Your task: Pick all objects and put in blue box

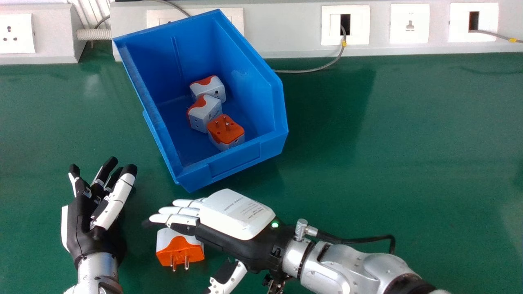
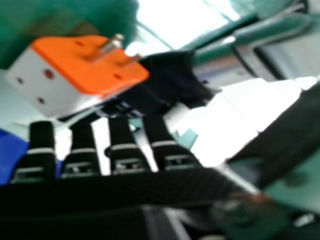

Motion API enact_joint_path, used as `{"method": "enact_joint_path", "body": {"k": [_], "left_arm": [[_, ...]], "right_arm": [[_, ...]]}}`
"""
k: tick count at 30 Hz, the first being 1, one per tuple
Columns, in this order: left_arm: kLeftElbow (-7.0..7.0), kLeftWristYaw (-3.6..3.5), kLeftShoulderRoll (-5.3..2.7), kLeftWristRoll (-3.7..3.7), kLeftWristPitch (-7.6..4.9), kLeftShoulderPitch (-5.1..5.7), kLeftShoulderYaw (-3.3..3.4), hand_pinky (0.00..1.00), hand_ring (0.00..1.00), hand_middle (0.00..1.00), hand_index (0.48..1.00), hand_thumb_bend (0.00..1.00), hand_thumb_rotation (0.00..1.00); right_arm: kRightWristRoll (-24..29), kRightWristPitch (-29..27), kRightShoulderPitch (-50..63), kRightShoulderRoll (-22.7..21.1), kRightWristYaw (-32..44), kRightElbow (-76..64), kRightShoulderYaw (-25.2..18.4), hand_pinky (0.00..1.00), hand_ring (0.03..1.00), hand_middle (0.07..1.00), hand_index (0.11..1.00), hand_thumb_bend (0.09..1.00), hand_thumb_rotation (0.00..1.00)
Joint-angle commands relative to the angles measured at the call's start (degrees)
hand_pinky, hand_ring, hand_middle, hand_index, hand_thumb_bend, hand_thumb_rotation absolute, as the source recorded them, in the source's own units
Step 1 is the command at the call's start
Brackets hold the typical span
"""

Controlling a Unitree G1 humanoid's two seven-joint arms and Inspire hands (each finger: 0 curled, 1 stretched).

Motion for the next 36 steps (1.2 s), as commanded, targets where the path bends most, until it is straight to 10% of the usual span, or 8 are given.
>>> {"method": "enact_joint_path", "body": {"k": [1, 13, 17, 30, 36], "left_arm": [[7.17, 4.51, -2.57, -0.98, 9.14, 6.95, 1.32, 0.8, 0.83, 0.84, 0.813, 0.63, 0.02], [7.07, 4.62, -2.22, -0.17, 9.02, 7.06, 0.68, 0.8, 0.83, 0.84, 0.82, 0.64, 0.06], [7.14, 3.76, -2.17, -1.02, 9.57, 6.77, 1.29, 0.8, 0.83, 0.85, 0.839, 0.65, 0.05], [7.11, 4.85, -2.23, -0.03, 8.98, 6.9, 0.47, 0.79, 0.82, 0.82, 0.773, 0.63, 0.03], [7.13, 5.2, -2.17, 0.28, 8.92, 6.86, 0.12, 0.78, 0.81, 0.82, 0.804, 0.61, 0.08]], "right_arm": [[-0.43, 0.93, -3.4, 1.56, -0.99, 1.13, 0.71, 0.83, 0.919, 0.912, 0.884, 1.0, 0.65], [-2.45, 7.62, -5.7, 5.13, -2.85, 5.91, 3.55, 0.81, 0.947, 0.95, 0.898, 0.983, 0.43], [-2.8, 9.92, -6.43, 6.73, -4.42, 7.46, 4.31, 0.78, 0.94, 0.944, 0.887, 0.949, 0.35], [-2.03, 15.16, -2.7, 14.19, -10.7, 11.72, 5.92, 0.63, 0.832, 0.92, 0.828, 0.785, 0.02], [-1.23, 13.51, -1.44, 14.99, -15.88, 11.71, 5.99, 0.39, 0.509, 0.592, 0.574, 0.544, 0.0]]}}
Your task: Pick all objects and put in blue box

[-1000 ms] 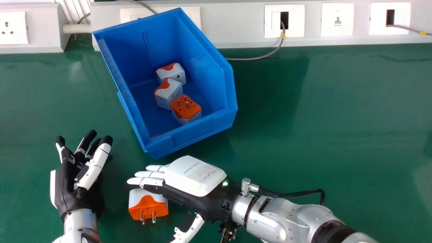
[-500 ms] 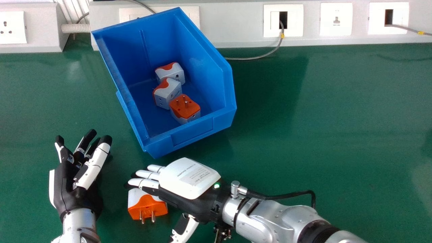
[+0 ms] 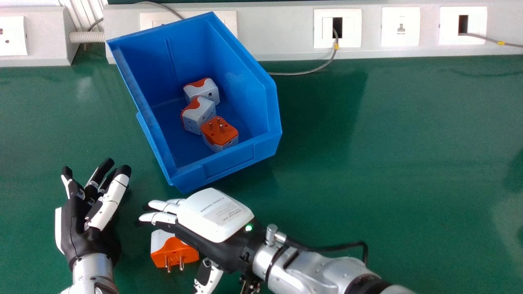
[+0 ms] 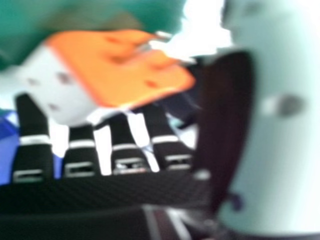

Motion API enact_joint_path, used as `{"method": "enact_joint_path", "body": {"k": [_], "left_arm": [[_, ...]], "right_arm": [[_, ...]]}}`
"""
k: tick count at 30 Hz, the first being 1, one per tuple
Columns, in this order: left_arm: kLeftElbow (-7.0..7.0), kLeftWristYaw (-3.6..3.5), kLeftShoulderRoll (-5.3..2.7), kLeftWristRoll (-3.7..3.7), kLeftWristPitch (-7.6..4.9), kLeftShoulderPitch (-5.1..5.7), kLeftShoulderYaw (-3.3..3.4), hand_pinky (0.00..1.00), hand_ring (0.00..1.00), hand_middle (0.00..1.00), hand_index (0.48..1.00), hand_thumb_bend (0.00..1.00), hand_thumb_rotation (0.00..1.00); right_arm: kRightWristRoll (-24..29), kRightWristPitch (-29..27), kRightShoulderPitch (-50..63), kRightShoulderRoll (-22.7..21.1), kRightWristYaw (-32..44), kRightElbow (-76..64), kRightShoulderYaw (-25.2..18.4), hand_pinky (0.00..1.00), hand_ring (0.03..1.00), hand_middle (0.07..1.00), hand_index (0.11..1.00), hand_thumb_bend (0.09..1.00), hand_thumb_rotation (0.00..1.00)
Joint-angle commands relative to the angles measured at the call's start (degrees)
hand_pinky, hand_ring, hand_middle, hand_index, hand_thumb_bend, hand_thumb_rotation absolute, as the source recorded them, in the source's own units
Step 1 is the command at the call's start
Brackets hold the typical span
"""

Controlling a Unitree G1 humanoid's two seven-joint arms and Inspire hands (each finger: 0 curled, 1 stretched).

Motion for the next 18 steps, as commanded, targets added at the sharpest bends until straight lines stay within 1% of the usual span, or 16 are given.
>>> {"method": "enact_joint_path", "body": {"k": [1, 3, 4, 6, 7, 8, 12, 13, 15, 17, 18], "left_arm": [[7.0, 3.53, -3.05, 0.22, 8.87, 6.78, 0.04, 0.78, 0.81, 0.82, 0.808, 0.6, 0.08], [6.95, 3.39, -3.17, 0.12, 8.67, 6.78, 0.16, 0.78, 0.81, 0.82, 0.808, 0.6, 0.08], [6.95, 3.2, -3.18, 0.06, 8.63, 6.78, 0.24, 0.78, 0.81, 0.83, 0.807, 0.61, 0.08], [7.0, 3.08, -3.19, -0.27, 8.91, 6.61, 0.57, 0.78, 0.81, 0.82, 0.8, 0.62, 0.08], [7.04, 2.82, -3.18, -0.4, 8.99, 6.57, 0.67, 0.78, 0.81, 0.83, 0.8, 0.64, 0.08], [7.05, 2.57, -3.17, -0.46, 9.01, 6.57, 0.72, 0.78, 0.82, 0.83, 0.804, 0.65, 0.07], [7.09, 2.26, -3.19, -0.57, 8.99, 6.5, 0.83, 0.8, 0.83, 0.84, 0.796, 0.67, 0.06], [7.08, 2.3, -3.21, -0.66, 9.03, 6.46, 0.92, 0.8, 0.83, 0.84, 0.798, 0.67, 0.06], [7.09, 2.45, -3.17, -0.51, 9.12, 6.41, 0.81, 0.8, 0.82, 0.84, 0.798, 0.67, 0.05], [7.11, 2.55, -3.16, -0.51, 9.22, 6.35, 0.82, 0.79, 0.82, 0.83, 0.801, 0.66, 0.06], [7.11, 2.72, -3.15, -0.48, 9.27, 6.32, 0.81, 0.79, 0.82, 0.83, 0.793, 0.67, 0.06]], "right_arm": [[0.44, 1.9, 0.44, 4.79, -1.59, 0.78, -0.1, 0.38, 0.494, 0.576, 0.562, 0.534, 0.0], [0.73, 1.59, 0.01, 4.64, -1.31, 0.72, -0.3, 0.38, 0.494, 0.576, 0.562, 0.534, 0.0], [0.85, 1.53, -0.2, 4.56, -1.03, 0.68, -0.4, 0.37, 0.48, 0.561, 0.553, 0.527, 0.0], [1.06, 1.48, -0.55, 4.46, -0.59, 0.58, -0.6, 0.37, 0.47, 0.536, 0.538, 0.517, 0.0], [1.0, 1.37, -0.74, 4.36, -0.68, 0.52, -0.58, 0.37, 0.458, 0.524, 0.528, 0.51, 0.0], [1.0, 1.24, -0.88, 4.28, -0.69, 0.47, -0.59, 0.37, 0.448, 0.517, 0.52, 0.506, 0.0], [1.13, 1.22, -1.07, 4.19, -0.66, 0.38, -0.76, 0.36, 0.436, 0.506, 0.513, 0.5, 0.0], [1.09, 1.15, -1.1, 4.16, -0.74, 0.35, -0.72, 0.36, 0.435, 0.503, 0.512, 0.5, 0.0], [0.91, 1.15, -1.23, 4.18, -0.81, 0.25, -0.55, 0.36, 0.434, 0.501, 0.511, 0.499, 0.0], [0.91, 1.0, -1.27, 4.28, -0.96, 0.19, -0.53, 0.36, 0.433, 0.502, 0.511, 0.499, 0.0], [0.95, 1.03, -1.34, 4.34, -0.71, 0.17, -0.54, 0.35, 0.425, 0.503, 0.514, 0.498, 0.0]]}}
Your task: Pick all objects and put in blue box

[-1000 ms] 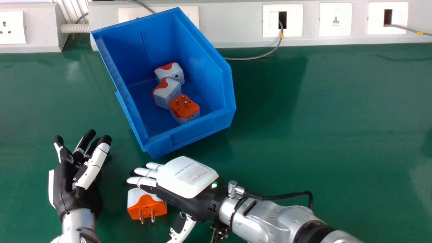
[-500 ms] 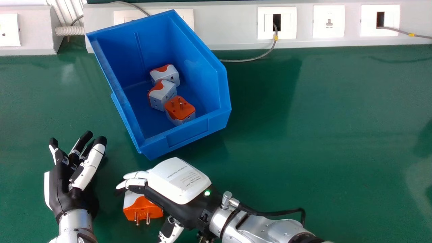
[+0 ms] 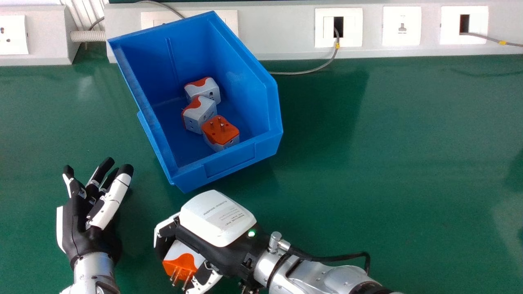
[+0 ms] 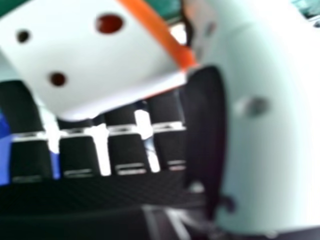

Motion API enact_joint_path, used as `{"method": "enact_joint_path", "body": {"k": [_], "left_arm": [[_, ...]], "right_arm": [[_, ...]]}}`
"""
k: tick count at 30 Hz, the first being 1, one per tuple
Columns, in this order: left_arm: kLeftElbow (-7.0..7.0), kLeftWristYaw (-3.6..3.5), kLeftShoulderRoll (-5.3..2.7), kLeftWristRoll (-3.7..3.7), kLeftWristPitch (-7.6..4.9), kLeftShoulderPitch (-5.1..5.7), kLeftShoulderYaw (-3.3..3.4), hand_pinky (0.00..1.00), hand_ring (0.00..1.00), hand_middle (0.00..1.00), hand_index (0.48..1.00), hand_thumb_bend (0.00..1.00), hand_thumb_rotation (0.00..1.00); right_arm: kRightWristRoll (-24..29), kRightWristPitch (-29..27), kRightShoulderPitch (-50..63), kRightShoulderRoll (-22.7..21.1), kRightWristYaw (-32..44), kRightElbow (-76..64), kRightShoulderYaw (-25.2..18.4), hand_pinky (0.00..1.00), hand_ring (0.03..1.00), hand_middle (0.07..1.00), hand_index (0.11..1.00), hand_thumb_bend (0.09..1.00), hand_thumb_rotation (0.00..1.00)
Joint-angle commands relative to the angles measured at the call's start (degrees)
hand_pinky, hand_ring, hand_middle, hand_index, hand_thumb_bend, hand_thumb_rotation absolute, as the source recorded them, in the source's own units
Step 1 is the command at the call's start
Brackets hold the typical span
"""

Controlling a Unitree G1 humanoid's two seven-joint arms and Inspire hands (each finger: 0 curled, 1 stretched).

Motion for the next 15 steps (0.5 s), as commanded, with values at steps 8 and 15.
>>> {"method": "enact_joint_path", "body": {"k": [8, 15], "left_arm": [[7.03, 2.74, -3.0, -1.24, 9.13, 6.57, 1.26, 0.79, 0.82, 0.84, 0.793, 0.69, 0.06], [6.86, 2.77, -3.2, -0.87, 8.64, 7.0, 1.01, 0.81, 0.83, 0.85, 0.814, 0.67, 0.05]], "right_arm": [[3.57, -1.46, -1.12, 4.31, 1.62, -0.34, -2.78, 0.36, 0.432, 0.503, 0.509, 0.498, 0.0], [22.86, -6.05, 2.67, 4.17, 19.56, -4.09, -17.99, 0.33, 0.421, 0.519, 0.5, 0.496, 0.0]]}}
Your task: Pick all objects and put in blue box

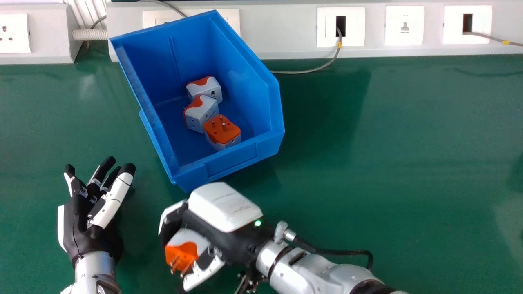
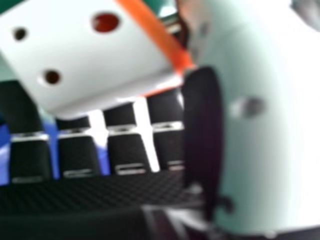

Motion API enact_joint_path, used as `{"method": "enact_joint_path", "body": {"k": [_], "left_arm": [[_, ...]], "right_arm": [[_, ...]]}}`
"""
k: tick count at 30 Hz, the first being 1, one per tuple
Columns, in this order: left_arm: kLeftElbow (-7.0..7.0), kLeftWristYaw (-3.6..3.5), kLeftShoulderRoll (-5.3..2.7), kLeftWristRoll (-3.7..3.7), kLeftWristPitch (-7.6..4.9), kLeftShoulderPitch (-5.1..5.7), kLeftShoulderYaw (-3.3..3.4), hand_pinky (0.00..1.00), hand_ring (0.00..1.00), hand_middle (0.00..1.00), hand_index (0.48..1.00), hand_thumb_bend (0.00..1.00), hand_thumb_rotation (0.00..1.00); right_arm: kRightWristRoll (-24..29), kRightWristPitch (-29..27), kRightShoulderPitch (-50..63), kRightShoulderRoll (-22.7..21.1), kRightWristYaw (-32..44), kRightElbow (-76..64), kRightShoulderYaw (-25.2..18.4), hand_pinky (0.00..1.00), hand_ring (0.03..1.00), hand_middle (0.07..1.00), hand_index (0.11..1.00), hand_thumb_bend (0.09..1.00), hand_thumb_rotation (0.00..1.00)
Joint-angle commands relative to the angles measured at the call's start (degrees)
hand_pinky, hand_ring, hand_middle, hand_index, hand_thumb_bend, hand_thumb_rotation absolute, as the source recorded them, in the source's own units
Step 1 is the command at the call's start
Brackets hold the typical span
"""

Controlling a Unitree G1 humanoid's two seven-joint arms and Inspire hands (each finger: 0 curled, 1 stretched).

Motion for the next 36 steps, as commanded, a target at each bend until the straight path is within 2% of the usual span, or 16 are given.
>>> {"method": "enact_joint_path", "body": {"k": [1, 4, 8, 11, 14, 16, 17, 20, 22, 25, 27, 29, 31, 33, 36], "left_arm": [[6.89, 2.96, -2.92, -0.69, 8.62, 7.25, 0.81, 0.81, 0.84, 0.85, 0.82, 0.67, 0.05], [6.96, 2.77, -2.87, -0.87, 8.78, 7.24, 0.97, 0.82, 0.85, 0.86, 0.829, 0.65, 0.06], [7.04, 3.21, -2.85, -0.65, 8.95, 7.19, 0.81, 0.81, 0.84, 0.86, 0.826, 0.65, 0.04], [6.95, 2.89, -2.84, -0.64, 8.84, 7.34, 0.76, 0.81, 0.84, 0.86, 0.83, 0.65, 0.05], [6.89, 2.92, -2.78, -0.64, 8.96, 7.37, 0.74, 0.81, 0.84, 0.86, 0.838, 0.64, 0.05], [6.88, 2.1, -2.76, -0.89, 8.89, 7.41, 0.91, 0.81, 0.84, 0.86, 0.842, 0.63, 0.06], [6.91, 2.04, -2.77, -0.97, 8.99, 7.35, 0.97, 0.81, 0.85, 0.86, 0.848, 0.63, 0.05], [7.07, 2.3, -2.82, -0.84, 9.26, 7.14, 0.89, 0.82, 0.85, 0.86, 0.845, 0.63, 0.05], [7.14, 2.14, -2.87, -0.75, 9.4, 7.08, 0.8, 0.82, 0.86, 0.86, 0.834, 0.64, 0.05], [7.09, 2.41, -3.01, -0.67, 9.23, 7.1, 0.73, 0.82, 0.85, 0.86, 0.829, 0.63, 0.05], [7.02, 2.35, -2.94, -0.5, 9.03, 7.23, 0.59, 0.82, 0.85, 0.86, 0.829, 0.63, 0.06], [6.95, 1.71, -2.9, -0.69, 8.88, 7.37, 0.7, 0.82, 0.85, 0.86, 0.843, 0.62, 0.07], [6.97, 1.5, -2.92, -0.95, 8.95, 7.36, 0.92, 0.82, 0.86, 0.87, 0.845, 0.62, 0.06], [6.98, 1.84, -3.11, -1.12, 9.07, 7.19, 1.09, 0.82, 0.86, 0.87, 0.845, 0.62, 0.06], [6.98, 2.3, -3.24, -0.89, 9.15, 7.09, 0.9, 0.82, 0.86, 0.87, 0.842, 0.62, 0.06]], "right_arm": [[8.29, -1.43, 2.29, 3.91, 6.86, -3.85, -6.01, 0.33, 0.42, 0.518, 0.502, 0.496, 0.0], [14.31, -0.42, 4.67, 3.06, 13.07, -7.91, -9.94, 0.33, 0.415, 0.499, 0.519, 0.495, 0.0], [20.86, 2.56, 9.01, 2.53, 19.52, -15.7, -13.98, 0.35, 0.415, 0.492, 0.516, 0.497, 0.0], [26.53, 6.36, 13.26, 2.39, 25.21, -23.44, -16.64, 0.34, 0.419, 0.491, 0.519, 0.497, 0.0], [30.33, 11.32, 17.53, 1.49, 29.92, -31.85, -17.77, 0.34, 0.423, 0.493, 0.518, 0.497, 0.0], [32.39, 15.13, 20.2, 0.66, 32.49, -37.51, -18.14, 0.34, 0.423, 0.493, 0.516, 0.498, 0.0], [33.16, 16.88, 21.38, 0.22, 33.41, -40.21, -18.15, 0.35, 0.425, 0.494, 0.512, 0.498, 0.0], [35.7, 20.16, 24.23, -0.55, 35.75, -46.78, -18.41, 0.35, 0.427, 0.496, 0.506, 0.499, 0.0], [37.31, 21.91, 25.67, -0.73, 36.55, -50.64, -18.72, 0.36, 0.428, 0.495, 0.502, 0.5, 0.0], [39.36, 24.3, 27.07, -0.67, 36.42, -55.66, -19.57, 0.37, 0.428, 0.494, 0.498, 0.501, 0.0], [40.3, 25.49, 27.54, -0.45, 35.11, -59.0, -20.61, 0.37, 0.433, 0.502, 0.485, 0.501, 0.0], [40.61, 24.88, 27.22, -0.62, 33.48, -61.57, -21.82, 0.36, 0.435, 0.505, 0.484, 0.501, 0.0], [40.02, 24.47, 26.43, -0.72, 31.33, -63.59, -22.83, 0.36, 0.435, 0.505, 0.483, 0.501, 0.0], [38.46, 23.85, 24.21, -0.51, 27.79, -65.12, -24.12, 0.36, 0.435, 0.505, 0.483, 0.501, 0.0], [31.76, 19.58, 19.8, -1.08, 21.12, -63.64, -24.5, 0.36, 0.435, 0.504, 0.484, 0.501, 0.0]]}}
